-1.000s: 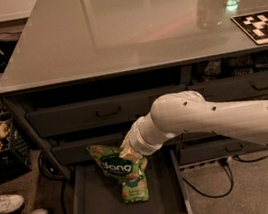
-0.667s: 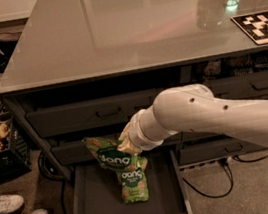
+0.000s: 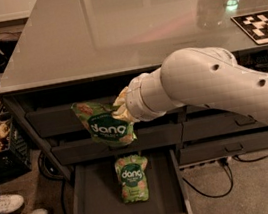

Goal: Pick green rice chip bag from bottom drawer and place on counter

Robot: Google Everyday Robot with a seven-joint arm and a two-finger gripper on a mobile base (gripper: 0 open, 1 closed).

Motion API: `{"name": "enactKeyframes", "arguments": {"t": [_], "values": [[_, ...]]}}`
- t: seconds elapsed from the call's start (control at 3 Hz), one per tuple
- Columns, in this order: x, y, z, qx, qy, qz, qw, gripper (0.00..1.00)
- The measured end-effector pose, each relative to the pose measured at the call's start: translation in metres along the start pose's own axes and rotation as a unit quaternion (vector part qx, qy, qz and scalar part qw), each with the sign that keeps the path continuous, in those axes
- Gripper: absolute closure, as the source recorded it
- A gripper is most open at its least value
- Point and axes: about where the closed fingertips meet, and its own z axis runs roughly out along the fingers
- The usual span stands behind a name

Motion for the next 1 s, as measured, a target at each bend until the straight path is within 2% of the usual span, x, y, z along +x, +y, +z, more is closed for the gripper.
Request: {"name": "enactKeyframes", "arguments": {"t": [0.33, 0.67, 1.0], "values": [[0.000, 0.000, 0.000, 0.000, 0.000, 0.000, 1.0000, 1.00], [-0.018, -0.025, -0.017, 0.029, -0.013, -0.018, 0.9993, 1.00], [-0.034, -0.064, -0.039, 0.061, -0.019, -0.034, 0.9973, 1.00]]}}
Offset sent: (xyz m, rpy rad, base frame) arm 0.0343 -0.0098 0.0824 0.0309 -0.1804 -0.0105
